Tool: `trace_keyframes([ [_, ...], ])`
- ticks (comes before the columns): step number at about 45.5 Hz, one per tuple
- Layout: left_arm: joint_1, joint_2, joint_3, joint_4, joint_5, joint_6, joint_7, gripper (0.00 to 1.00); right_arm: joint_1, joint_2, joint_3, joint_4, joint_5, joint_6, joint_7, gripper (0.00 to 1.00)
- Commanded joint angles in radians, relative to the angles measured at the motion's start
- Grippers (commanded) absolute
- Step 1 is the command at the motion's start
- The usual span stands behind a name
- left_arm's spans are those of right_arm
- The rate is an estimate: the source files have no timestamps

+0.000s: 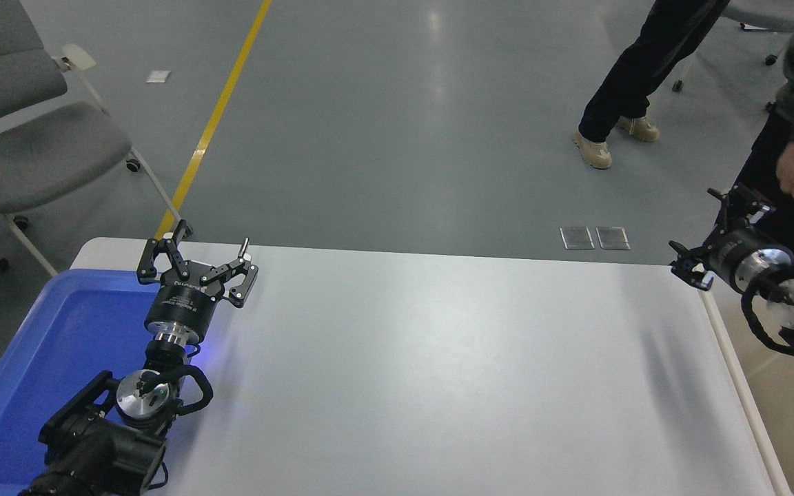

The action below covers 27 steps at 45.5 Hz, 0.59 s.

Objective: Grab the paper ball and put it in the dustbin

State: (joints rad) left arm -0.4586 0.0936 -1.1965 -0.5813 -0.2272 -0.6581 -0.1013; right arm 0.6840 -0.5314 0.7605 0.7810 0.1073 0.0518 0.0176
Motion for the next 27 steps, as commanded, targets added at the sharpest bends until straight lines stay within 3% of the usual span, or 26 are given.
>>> trace_keyframes([
  [1,0.000,0.000,0.000,0.000,0.000,0.000,0.000,0.99,-0.038,0.106,0.155,0.052,0.000,0.095,0.001,1.00],
  [27,0.000,0.000,0.000,0.000,0.002,0.000,0.000,0.99,-0.118,0.226,0.261,-0.126,0.002,0.373,0.002,1.00],
])
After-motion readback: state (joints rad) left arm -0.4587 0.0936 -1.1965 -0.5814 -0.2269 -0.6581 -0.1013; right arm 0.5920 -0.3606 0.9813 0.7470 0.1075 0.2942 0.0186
